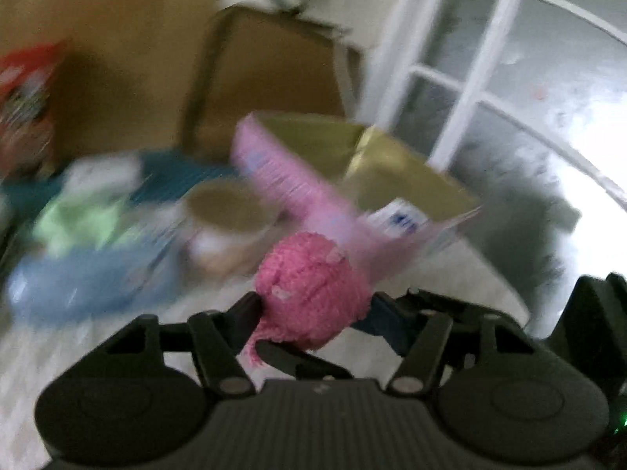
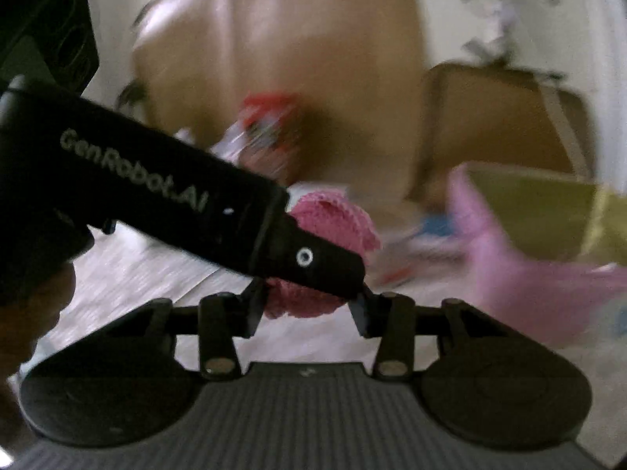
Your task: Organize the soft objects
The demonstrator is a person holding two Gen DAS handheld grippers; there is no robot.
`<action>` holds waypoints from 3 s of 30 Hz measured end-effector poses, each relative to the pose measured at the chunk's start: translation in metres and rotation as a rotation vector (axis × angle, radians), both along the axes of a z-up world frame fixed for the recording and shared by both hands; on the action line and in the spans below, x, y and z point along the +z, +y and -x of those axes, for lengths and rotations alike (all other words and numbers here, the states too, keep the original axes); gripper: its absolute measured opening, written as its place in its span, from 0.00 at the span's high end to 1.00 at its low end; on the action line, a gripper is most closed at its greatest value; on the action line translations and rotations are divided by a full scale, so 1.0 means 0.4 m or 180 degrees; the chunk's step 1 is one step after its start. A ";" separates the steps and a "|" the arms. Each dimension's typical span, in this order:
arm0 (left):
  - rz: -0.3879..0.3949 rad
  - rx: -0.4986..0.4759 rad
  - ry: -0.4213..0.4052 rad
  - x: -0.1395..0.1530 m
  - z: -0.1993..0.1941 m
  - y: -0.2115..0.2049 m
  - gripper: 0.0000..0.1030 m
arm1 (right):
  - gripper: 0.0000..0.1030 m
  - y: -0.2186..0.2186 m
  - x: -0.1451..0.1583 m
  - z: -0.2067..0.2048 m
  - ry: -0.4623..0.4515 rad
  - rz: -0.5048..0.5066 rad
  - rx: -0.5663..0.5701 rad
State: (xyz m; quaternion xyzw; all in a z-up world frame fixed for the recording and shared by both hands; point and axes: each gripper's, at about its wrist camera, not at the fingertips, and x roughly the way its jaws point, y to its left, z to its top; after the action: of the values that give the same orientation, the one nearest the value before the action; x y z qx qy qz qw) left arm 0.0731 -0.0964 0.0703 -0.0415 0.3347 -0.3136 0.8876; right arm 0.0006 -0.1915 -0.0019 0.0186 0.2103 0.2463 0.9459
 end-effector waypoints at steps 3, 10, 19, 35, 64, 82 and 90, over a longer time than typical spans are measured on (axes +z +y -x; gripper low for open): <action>0.0019 -0.0192 -0.0228 0.033 -0.045 -0.119 0.25 | 0.53 -0.092 0.037 -0.018 -0.0202 -0.0062 -0.0342; 0.0007 -0.0100 -0.0360 0.019 -0.096 -0.224 0.04 | 0.19 -0.265 0.052 -0.121 -0.0350 0.0113 -0.1386; 0.0095 0.0680 -0.0151 -0.045 0.021 0.142 0.03 | 0.20 -0.280 0.040 -0.080 -0.0448 -0.0045 -0.1554; -0.0620 0.1951 0.0015 -0.132 0.075 0.404 0.07 | 0.42 0.046 0.028 -0.071 0.0027 -0.0177 -0.0298; -0.0917 0.2268 -0.0298 -0.109 0.204 0.388 0.00 | 0.25 0.064 0.038 0.100 0.0240 -0.0458 -0.0703; -0.0518 0.2294 -0.0159 -0.146 0.182 0.513 0.01 | 0.30 0.166 0.076 -0.196 0.0165 -0.0084 -0.0198; -0.0335 0.2241 -0.0106 -0.150 0.179 0.550 0.01 | 0.39 0.201 0.047 -0.278 0.0756 -0.0014 0.0316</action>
State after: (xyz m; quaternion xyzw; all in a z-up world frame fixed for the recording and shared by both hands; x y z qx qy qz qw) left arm 0.0014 0.1235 0.0104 -0.1033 0.3011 0.0285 0.9476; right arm 0.1118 -0.1109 0.0169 0.0393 0.3209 0.2893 0.9010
